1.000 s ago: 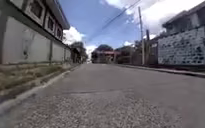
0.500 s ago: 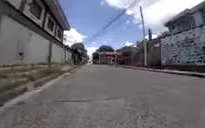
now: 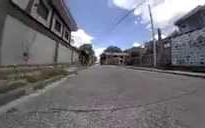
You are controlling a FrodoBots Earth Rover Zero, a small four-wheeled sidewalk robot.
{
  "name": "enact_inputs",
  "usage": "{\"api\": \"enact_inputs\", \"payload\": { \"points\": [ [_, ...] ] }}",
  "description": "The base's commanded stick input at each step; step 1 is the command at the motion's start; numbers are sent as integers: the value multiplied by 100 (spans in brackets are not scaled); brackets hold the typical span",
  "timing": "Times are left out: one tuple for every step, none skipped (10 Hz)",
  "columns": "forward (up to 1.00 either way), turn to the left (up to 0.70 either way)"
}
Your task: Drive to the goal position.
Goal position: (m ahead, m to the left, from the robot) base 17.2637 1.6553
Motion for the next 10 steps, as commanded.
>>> {"api": "enact_inputs", "payload": {
  "points": [
    [70, 35],
    [70, 0],
    [70, 0],
    [70, 0],
    [70, 0],
    [70, 0],
    [70, 0],
    [70, 0],
    [70, 0],
    [70, 0]
  ]
}}
